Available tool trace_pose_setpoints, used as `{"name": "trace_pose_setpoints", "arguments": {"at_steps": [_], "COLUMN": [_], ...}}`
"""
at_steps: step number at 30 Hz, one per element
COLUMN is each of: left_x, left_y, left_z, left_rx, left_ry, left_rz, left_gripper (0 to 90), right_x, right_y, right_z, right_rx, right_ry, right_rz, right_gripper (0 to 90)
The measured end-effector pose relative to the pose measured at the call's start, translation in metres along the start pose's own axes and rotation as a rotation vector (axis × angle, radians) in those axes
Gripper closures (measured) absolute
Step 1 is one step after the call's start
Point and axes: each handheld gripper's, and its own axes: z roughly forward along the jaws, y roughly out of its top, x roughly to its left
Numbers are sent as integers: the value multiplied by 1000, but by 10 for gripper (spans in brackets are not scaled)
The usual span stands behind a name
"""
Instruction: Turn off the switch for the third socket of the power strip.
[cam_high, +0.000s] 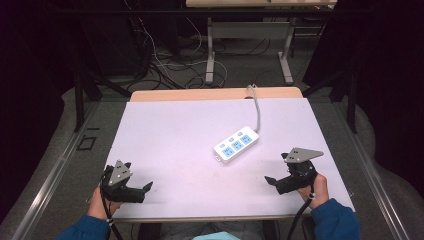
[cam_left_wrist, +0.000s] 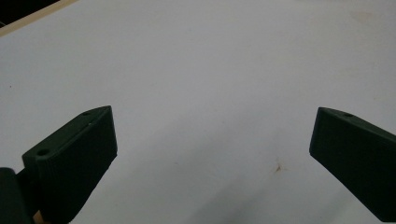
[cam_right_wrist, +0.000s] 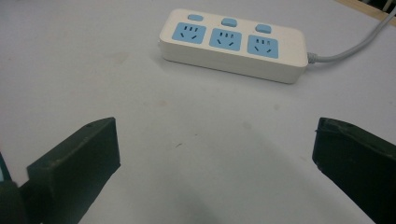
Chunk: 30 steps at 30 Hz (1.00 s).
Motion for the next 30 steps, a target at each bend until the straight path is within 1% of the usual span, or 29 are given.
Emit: {"name": "trace_pose_setpoints", "arguments": {"at_steps": [1,2,4,6,7,9,11,13,14,15,16,17,19,20,21,23,24,25,26,27,29,30], "left_x": [0,-1,-1,0,0,0,0,0,-1,-1,-1,-2,-2,-2,-2,-2,-2,-1,-1,-1,-1,-1], "left_y": [0,0,0,0,0,0,1,0,0,0,0,0,0,0,0,0,1,1,1,0,0,0], "left_z": [0,0,0,1,1,1,1,1,1,0,1,1,1,2,2,1,1,0,1,1,0,0], "left_rx": [4,9,11,14,16,10,17,19,19,18,19,22,23,26,27,28,27,24,24,23,25,25], "left_ry": [-1,-10,-13,-10,-4,-8,-3,2,-3,6,3,-4,-4,-1,0,0,7,15,7,9,8,5], "left_rz": [1,-5,-5,10,12,5,16,18,5,18,16,6,12,15,15,18,15,24,9,1,3,3], "left_gripper": [7,7,7,8,7,8,8,8,8,8,8,8,9,9,9,8,8,9,9,9,9,9], "right_x": [-2,-3,-4,-6,-8,-9,-10,-11,-10,-11,-11,-12,-12,-11,-12,-11,-11,-12,-12,-12,-13,-13], "right_y": [3,4,6,8,11,13,16,19,20,22,24,26,29,30,32,37,37,38,41,41,44,47], "right_z": [2,3,4,7,10,11,14,16,16,17,19,20,23,25,26,29,29,30,34,34,39,45], "right_rx": [-1,-9,-2,0,6,0,-3,2,-4,-1,-4,-2,0,-2,-1,5,5,4,-2,-2,10,19], "right_ry": [1,5,4,1,8,3,7,12,11,11,10,19,21,22,23,36,36,33,37,37,39,47], "right_rz": [-4,5,5,13,6,8,7,-10,3,1,0,-10,-7,-6,-16,-19,-19,-21,-18,-18,-17,-13], "right_gripper": [2,2,2,2,2,2,2,2,2,2,2,2,2,2,2,2,2,3,2,2,4,4]}}
